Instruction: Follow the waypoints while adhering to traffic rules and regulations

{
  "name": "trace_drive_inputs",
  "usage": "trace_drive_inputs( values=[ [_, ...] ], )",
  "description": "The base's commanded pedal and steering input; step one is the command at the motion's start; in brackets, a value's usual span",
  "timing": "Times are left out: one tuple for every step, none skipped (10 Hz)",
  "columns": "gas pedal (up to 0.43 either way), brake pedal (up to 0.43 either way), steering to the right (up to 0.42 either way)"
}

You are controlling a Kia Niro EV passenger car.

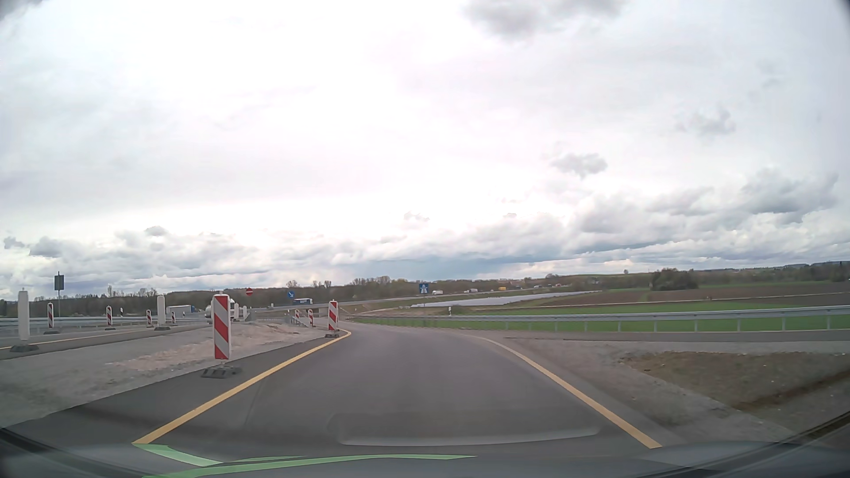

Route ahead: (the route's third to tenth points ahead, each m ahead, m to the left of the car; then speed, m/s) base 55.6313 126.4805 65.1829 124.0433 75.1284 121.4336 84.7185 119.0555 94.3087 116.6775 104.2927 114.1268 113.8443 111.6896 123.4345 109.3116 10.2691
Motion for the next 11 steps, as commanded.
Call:
trace_drive_inputs(
  values=[
    [0.150,0.000,-0.020],
    [0.157,0.000,-0.020],
    [0.157,0.000,-0.020],
    [0.157,0.000,-0.021],
    [0.177,0.000,-0.021],
    [0.177,0.000,-0.021],
    [0.197,0.000,-0.021],
    [0.197,0.000,-0.022],
    [0.197,0.000,-0.023],
    [0.197,0.000,-0.025],
    [0.197,0.000,-0.026]
  ],
)
